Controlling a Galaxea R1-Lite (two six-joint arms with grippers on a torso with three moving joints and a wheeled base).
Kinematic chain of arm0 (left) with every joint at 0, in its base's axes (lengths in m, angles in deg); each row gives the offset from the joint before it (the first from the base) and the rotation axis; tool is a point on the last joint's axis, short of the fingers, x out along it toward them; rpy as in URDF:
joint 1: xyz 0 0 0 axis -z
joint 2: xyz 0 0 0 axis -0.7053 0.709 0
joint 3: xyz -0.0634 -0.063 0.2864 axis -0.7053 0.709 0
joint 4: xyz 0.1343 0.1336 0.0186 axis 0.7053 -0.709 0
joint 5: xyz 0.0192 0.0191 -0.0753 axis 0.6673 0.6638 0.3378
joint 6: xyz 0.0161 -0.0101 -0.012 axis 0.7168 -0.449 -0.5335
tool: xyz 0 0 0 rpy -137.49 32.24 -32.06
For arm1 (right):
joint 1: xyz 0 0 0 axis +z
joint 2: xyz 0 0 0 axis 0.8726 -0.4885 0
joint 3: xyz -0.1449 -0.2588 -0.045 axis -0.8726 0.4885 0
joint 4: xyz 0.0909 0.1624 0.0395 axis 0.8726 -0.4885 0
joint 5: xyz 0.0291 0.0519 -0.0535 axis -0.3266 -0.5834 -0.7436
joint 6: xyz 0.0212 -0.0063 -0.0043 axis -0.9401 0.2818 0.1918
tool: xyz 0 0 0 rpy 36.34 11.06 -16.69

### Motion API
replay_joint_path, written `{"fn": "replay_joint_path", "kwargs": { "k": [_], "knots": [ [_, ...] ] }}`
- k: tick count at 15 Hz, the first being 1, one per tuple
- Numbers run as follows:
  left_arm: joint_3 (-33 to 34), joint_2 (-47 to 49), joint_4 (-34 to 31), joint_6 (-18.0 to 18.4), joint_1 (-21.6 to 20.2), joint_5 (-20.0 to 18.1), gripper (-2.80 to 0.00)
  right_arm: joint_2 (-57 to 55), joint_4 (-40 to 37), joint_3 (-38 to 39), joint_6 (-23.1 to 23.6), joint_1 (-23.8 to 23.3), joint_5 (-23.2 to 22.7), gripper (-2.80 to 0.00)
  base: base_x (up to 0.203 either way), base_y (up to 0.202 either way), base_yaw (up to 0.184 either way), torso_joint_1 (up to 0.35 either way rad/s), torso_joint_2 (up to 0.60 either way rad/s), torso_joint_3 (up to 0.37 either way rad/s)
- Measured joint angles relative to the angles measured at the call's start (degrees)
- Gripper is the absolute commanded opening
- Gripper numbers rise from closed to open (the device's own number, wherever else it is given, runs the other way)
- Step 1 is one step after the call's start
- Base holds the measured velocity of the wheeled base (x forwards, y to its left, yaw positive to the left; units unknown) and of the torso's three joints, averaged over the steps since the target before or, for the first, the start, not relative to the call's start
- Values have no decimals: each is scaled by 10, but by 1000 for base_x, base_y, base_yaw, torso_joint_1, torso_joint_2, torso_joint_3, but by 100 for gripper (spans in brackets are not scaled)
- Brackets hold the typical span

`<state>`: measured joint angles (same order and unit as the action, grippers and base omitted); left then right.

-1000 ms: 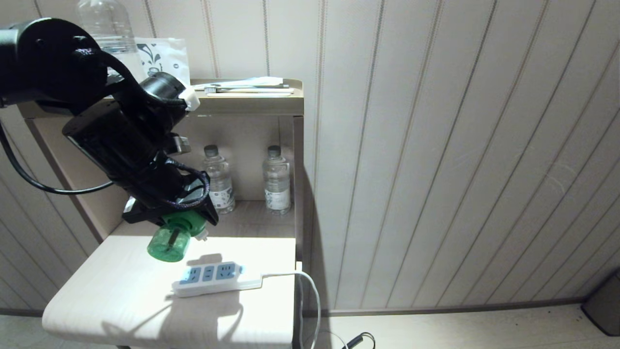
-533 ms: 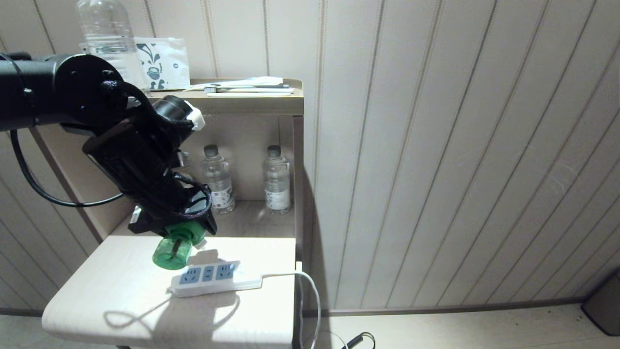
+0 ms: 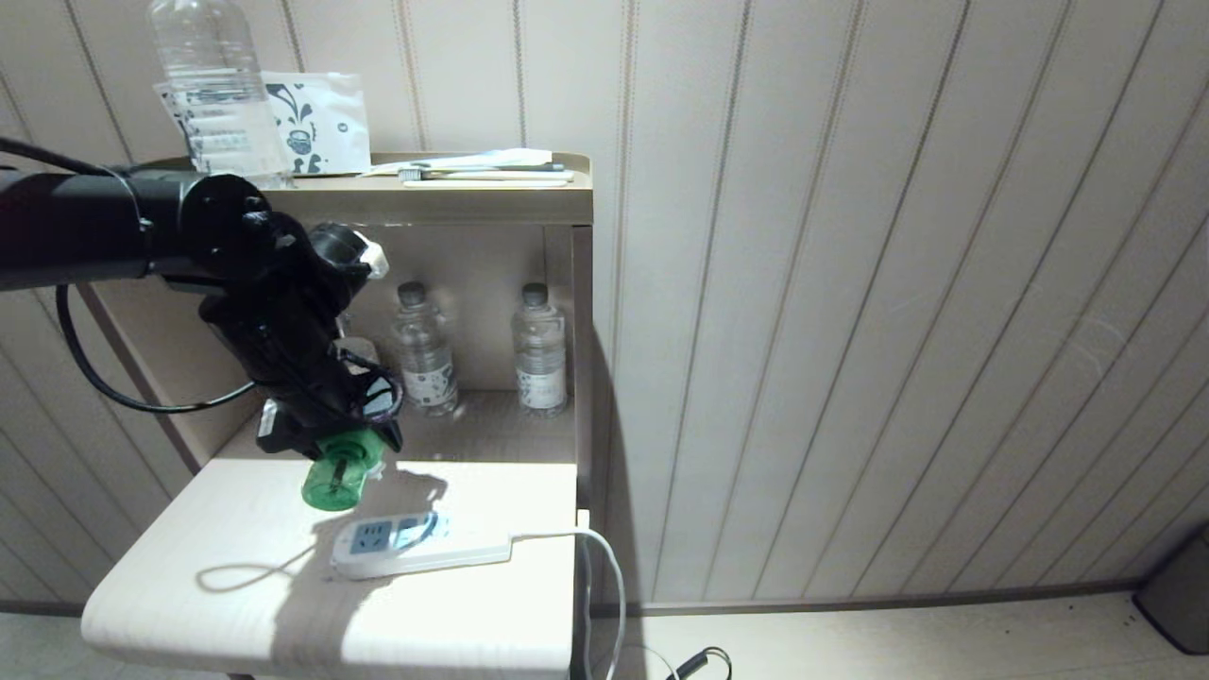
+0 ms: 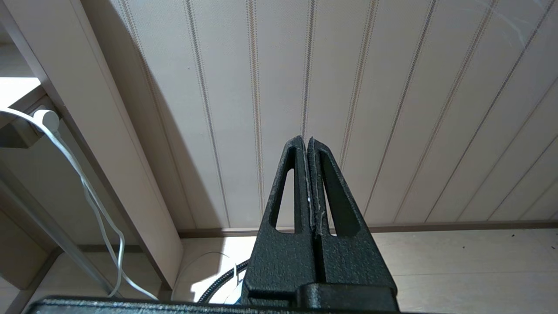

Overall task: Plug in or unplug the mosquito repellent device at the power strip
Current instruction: Insert the plug into the socket

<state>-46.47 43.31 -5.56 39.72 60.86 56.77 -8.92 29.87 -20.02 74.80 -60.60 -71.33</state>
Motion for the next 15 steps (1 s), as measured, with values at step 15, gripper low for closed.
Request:
{"fn": "replay_joint_path", "kwargs": {
  "k": [15],
  "knots": [
    [0,15,-3,-253,29,57,-280,0,0,0,0,0,0,-280,0,0,0,0,0,0]
  ]
}}
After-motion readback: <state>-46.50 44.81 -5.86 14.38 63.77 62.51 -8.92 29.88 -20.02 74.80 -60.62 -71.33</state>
